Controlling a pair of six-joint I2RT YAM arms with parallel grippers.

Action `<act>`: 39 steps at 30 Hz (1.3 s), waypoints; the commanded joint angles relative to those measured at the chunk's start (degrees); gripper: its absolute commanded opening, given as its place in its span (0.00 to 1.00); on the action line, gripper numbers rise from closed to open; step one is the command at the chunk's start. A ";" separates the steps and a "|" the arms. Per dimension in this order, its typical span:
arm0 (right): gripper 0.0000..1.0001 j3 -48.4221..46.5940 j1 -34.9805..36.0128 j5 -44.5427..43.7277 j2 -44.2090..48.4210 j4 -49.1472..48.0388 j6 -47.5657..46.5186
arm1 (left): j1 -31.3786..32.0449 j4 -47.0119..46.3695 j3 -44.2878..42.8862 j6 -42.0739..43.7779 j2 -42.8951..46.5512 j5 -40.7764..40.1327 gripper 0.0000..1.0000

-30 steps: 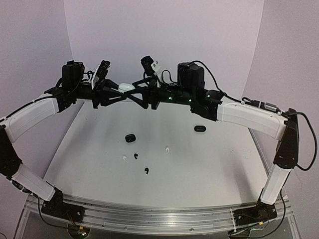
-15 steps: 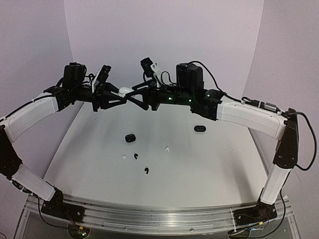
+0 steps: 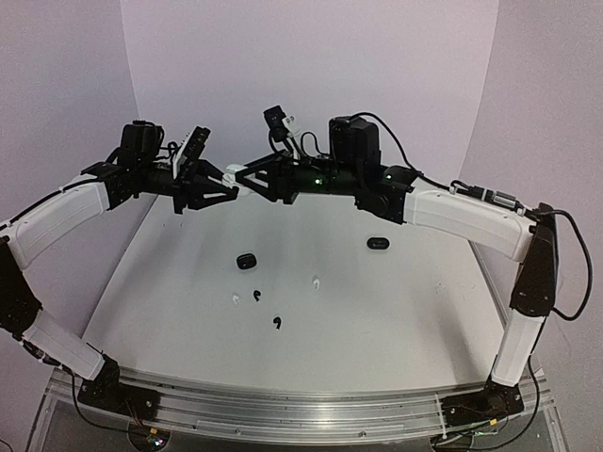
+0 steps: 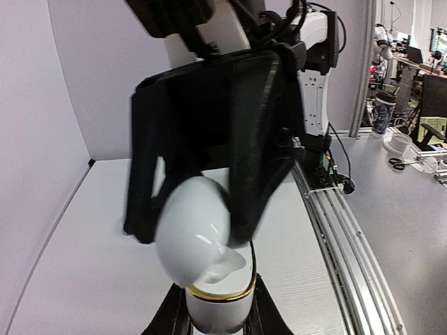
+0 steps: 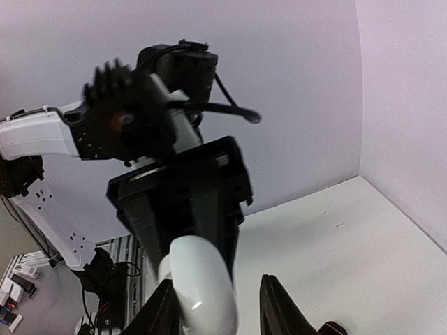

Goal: Insert the wireless bluetooth earbuds into the charging case
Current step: Open the charging case.

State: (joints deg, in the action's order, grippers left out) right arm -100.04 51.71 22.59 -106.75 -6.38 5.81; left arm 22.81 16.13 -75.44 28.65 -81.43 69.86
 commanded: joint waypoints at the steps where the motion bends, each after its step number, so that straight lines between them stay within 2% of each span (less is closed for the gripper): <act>1: 0.37 -3.57 -2.65 -3.82 -2.17 -2.46 3.20 | 0.93 2.34 -2.60 2.28 0.67 5.67 0.00; 5: 0.36 -4.88 -2.94 -2.91 -3.39 -1.98 4.78 | 0.92 2.92 -2.61 3.10 0.83 5.74 0.00; 9: 0.27 -4.69 -2.95 -0.90 -3.84 -1.53 5.03 | 0.92 0.41 -2.39 1.62 1.18 5.24 0.00; 13: 0.25 -3.90 -3.42 2.65 -4.21 -1.55 6.55 | 0.95 -0.83 -1.79 0.25 1.39 5.35 0.00; 19: 0.21 -5.64 -6.41 9.38 -7.91 -1.56 19.57 | 0.93 -4.52 0.49 -0.37 2.62 3.16 0.00; 24: 0.21 -5.58 -6.43 13.74 -10.15 -1.61 24.23 | 0.92 -6.37 1.57 -1.47 2.77 1.66 0.00; 27: 0.23 -4.83 -6.43 14.63 -9.66 -1.62 24.30 | 0.92 -7.65 2.20 -4.15 2.64 0.96 0.00; 34: 0.36 -7.75 -6.39 17.79 -11.81 -1.61 26.79 | 0.89 -8.28 2.89 -12.84 1.06 1.19 0.00; 39: 0.42 -8.40 -6.48 17.73 -12.08 -1.70 27.23 | 0.83 -6.60 3.12 -14.52 0.73 1.50 0.00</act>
State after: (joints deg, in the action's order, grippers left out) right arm -106.40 45.52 40.18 -116.94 -9.81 31.76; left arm 23.05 12.51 -71.62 16.83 -81.52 67.46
